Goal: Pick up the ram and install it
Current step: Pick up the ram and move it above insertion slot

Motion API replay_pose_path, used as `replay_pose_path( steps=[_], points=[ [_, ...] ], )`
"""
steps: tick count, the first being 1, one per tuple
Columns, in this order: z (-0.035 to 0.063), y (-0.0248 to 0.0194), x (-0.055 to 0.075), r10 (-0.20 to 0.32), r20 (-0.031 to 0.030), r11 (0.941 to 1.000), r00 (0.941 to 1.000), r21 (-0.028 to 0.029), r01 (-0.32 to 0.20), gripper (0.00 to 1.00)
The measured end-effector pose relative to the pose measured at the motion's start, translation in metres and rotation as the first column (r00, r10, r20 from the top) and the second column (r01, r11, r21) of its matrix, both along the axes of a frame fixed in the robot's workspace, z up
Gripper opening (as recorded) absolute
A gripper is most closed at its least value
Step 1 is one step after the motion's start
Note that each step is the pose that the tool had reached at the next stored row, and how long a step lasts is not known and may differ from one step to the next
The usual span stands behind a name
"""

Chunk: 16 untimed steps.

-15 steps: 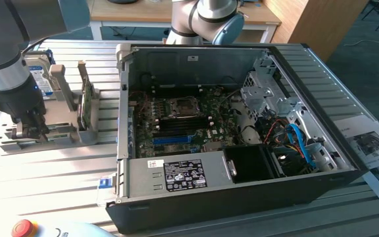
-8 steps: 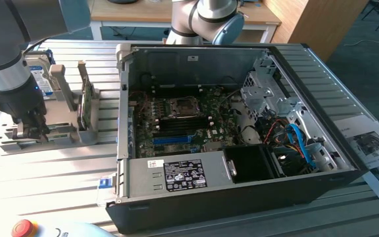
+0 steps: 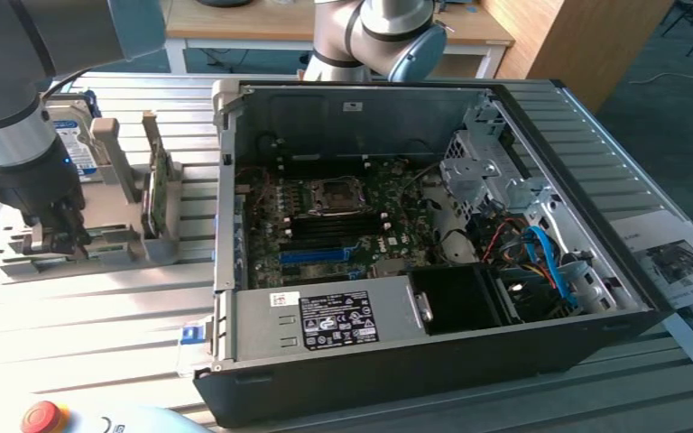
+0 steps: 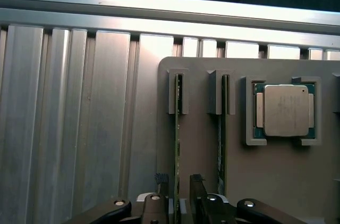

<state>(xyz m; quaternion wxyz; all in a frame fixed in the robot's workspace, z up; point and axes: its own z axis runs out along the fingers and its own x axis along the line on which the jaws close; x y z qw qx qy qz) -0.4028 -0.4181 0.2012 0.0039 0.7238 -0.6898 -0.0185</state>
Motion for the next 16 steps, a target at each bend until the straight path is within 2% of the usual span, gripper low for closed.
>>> replay_pose_path(
  steps=[4, 5, 6, 7, 16],
  points=[
    [0.0, 0.0, 0.0, 0.0, 0.0, 1.0, 1.0, 0.0, 0.0, 0.28],
    [0.0, 0.0, 0.0, 0.0, 0.0, 1.0, 1.0, 0.0, 0.0, 0.22],
    [0.0, 0.0, 0.0, 0.0, 0.0, 1.0, 1.0, 0.0, 0.0, 0.22],
    [0.0, 0.0, 0.0, 0.0, 0.0, 1.0, 1.0, 0.0, 0.0, 0.15],
    [-0.0002, -0.0006, 0.0001, 0.0, 0.0002, 1.0, 1.0, 0.0002, 0.0, 0.15]
  ],
)
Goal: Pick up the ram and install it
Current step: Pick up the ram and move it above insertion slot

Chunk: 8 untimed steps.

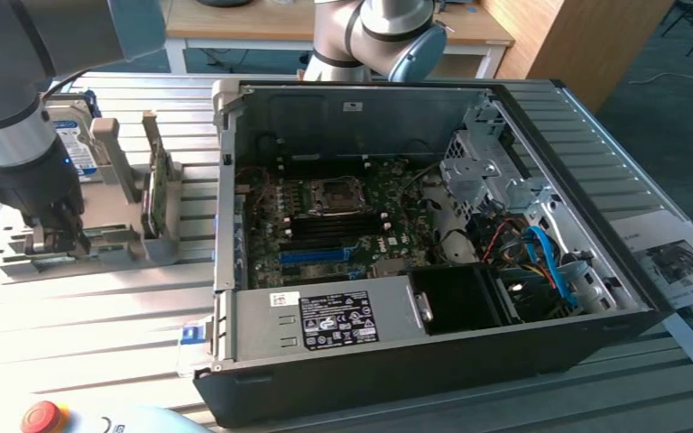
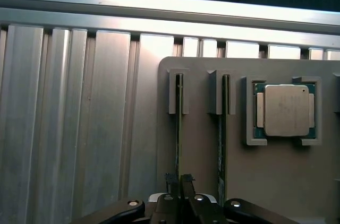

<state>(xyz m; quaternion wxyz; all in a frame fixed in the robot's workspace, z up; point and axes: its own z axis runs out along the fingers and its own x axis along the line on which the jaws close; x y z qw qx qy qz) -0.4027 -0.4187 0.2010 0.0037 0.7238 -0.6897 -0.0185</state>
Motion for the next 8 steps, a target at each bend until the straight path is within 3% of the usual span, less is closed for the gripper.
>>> replay_pose_path(
  steps=[8],
  points=[
    [0.0001, -0.0023, -0.0001, 0.0, 0.0, 1.0, 1.0, -0.0002, 0.0, 0.15]
  ],
)
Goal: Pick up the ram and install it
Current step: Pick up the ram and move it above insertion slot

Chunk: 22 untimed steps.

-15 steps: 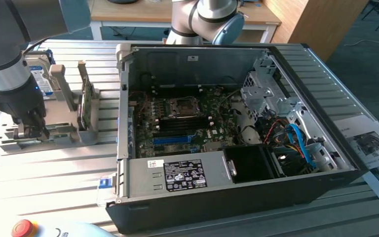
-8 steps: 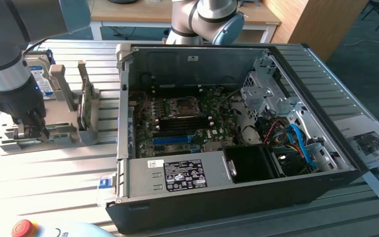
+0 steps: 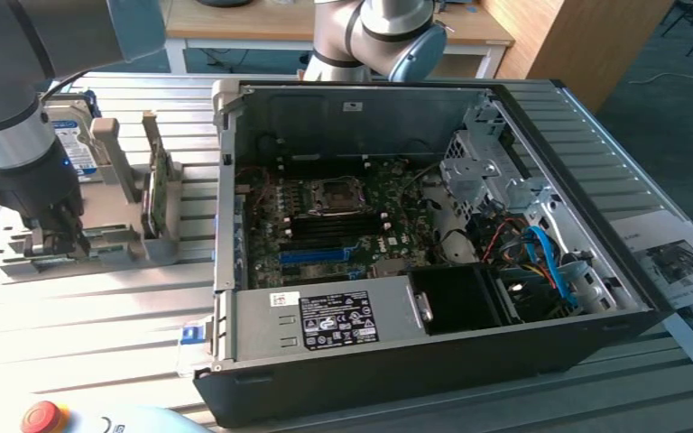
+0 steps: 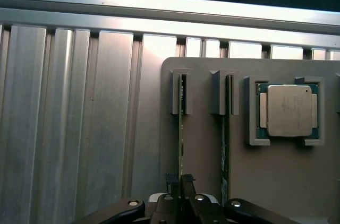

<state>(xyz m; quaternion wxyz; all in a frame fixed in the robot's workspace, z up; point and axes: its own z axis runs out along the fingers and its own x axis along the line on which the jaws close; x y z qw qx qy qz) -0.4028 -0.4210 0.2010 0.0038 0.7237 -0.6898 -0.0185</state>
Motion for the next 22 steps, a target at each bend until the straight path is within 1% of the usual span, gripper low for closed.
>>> replay_pose_path(
  steps=[6, 14, 22],
  points=[
    [-0.002, -0.0001, 0.0, 0.0, -0.0002, 1.0, 1.0, 0.0, 0.0, 0.15],
    [-0.0022, 0.0, 0.0, 0.0, -0.0001, 1.0, 1.0, 0.0, 0.0, 0.15],
    [0.0005, 0.0, 0.0, 0.0, 0.0001, 1.0, 1.0, 0.0001, 0.0, 0.15]
  ],
)
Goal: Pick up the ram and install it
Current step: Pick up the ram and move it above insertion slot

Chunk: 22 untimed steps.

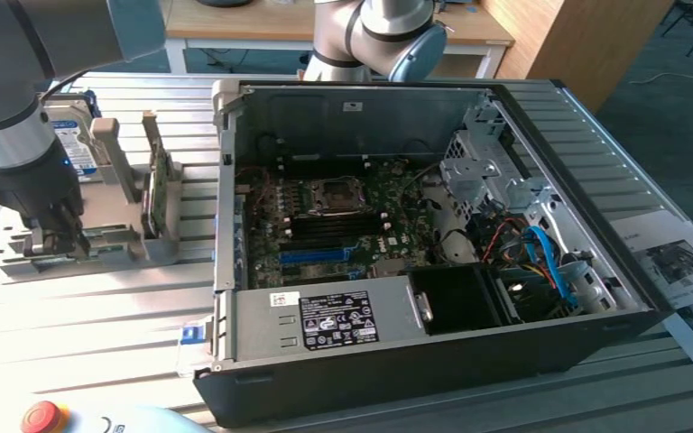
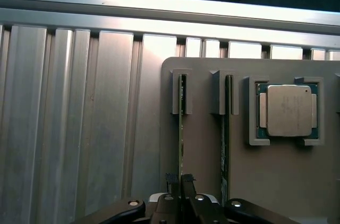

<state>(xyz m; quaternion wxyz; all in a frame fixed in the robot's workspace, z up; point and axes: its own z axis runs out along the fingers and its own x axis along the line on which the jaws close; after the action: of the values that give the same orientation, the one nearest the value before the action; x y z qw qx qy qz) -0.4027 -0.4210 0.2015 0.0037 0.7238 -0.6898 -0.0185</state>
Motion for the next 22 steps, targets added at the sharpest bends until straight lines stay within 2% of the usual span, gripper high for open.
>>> replay_pose_path(
  steps=[22],
  points=[
    [-0.0012, 0.0, 0.0, 0.005, -0.0001, 1.0, 1.0, -0.0002, -0.005, 0.15]
  ],
)
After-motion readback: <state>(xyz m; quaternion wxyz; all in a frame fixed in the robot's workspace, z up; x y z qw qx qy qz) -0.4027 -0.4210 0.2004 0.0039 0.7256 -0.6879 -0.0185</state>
